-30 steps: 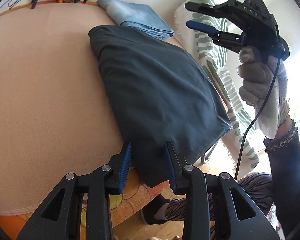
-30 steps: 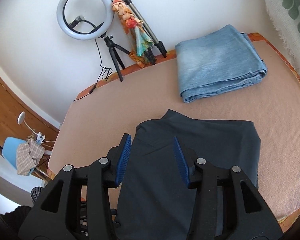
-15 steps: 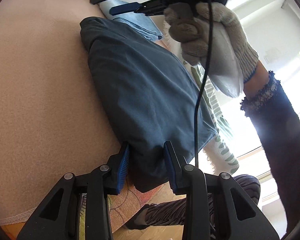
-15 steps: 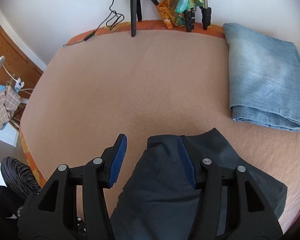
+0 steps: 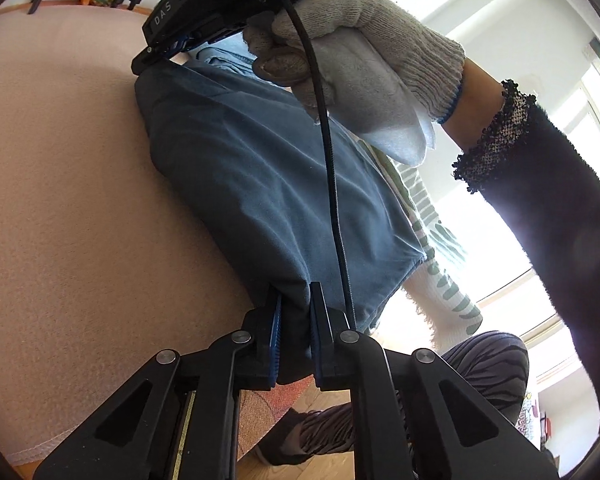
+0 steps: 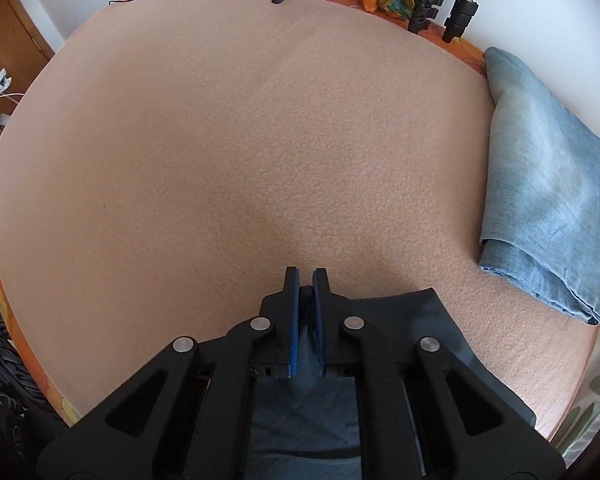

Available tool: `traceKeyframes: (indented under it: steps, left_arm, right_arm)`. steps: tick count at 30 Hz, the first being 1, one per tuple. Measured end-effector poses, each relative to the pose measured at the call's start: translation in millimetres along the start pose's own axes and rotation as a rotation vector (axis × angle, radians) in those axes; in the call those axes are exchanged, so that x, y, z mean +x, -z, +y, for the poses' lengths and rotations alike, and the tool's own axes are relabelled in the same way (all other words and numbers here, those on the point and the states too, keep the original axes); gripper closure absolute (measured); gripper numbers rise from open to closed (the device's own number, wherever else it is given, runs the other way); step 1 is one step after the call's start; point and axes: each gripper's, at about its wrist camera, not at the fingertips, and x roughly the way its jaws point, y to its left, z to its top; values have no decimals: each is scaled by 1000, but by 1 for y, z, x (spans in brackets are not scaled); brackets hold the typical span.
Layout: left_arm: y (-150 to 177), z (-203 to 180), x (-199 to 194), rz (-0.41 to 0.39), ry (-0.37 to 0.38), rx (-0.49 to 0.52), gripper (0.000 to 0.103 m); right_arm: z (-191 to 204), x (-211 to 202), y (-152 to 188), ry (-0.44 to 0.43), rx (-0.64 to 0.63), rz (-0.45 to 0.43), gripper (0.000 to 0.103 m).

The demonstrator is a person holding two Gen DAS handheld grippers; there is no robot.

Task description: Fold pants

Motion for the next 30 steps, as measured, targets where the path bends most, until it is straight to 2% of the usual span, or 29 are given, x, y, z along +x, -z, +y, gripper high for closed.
traceKeyframes:
  steps: [3,7,10,12,16,21,23,24,25,26,27,30]
  left_arm:
    - [4,-10,3,-4,-20,38,93]
    - [6,-12,5,10,-40,34,93]
    - [9,-10,1,47,-64,27,88]
    - [12,-10,-4,61,-83,45,81]
    - [13,-9,-19,57,-88,49,80]
    - [0,-3,-39,-5,-110,18,80]
    - [-9,0,-45,-34,-123,0,79]
    - [-14,3,-47,-37,-125,-10,73]
    - [-20,6,-48,-34,-128,-24,69]
    - [-26,11,-49,-28,-131,-44,57]
    - [-31,12,-46,-27,-127,-67,50]
    - [-47,26,-44,-33,-128,-144,46]
  right_arm:
    - [-3,-1,-2,3,50,-18,99]
    - [0,3,-3,6,74,-26,99]
    - [-4,-2,-4,-16,137,-51,98]
    - [-15,-18,1,-54,213,-106,92]
    - [-37,-68,31,-119,301,-238,71]
    - [-64,-132,104,-120,405,-384,54]
    - [-72,-147,133,-106,437,-411,44]
    - [-79,-152,145,-95,449,-413,40]
    - [-84,-156,159,-83,463,-414,32]
    - [-90,-157,172,-70,482,-415,24]
    - [-96,-158,185,-58,505,-412,22]
    - [-117,-149,215,-76,561,-385,15]
